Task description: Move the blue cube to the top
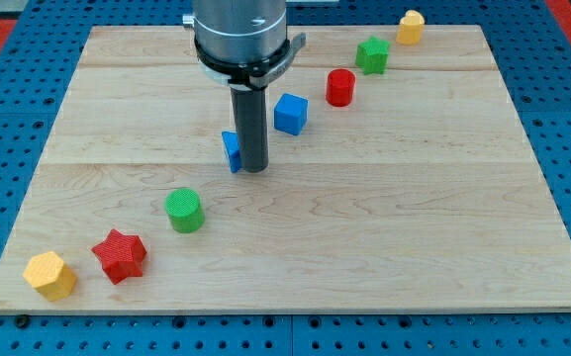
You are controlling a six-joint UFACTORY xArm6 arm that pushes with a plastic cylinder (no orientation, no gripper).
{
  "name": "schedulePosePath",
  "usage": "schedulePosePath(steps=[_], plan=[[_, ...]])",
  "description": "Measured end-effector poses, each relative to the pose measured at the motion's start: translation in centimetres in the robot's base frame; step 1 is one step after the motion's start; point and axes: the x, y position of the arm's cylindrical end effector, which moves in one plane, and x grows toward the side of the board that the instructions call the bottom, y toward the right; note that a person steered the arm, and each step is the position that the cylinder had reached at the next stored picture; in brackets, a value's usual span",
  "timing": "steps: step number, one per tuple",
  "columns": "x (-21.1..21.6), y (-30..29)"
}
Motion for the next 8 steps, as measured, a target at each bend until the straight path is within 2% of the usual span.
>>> schedulePosePath(steps=[1,2,5,8], plan=[[-1.6,1.3],[-3.2,5.2],[-8.6,3.9],[-16.4,3.4]])
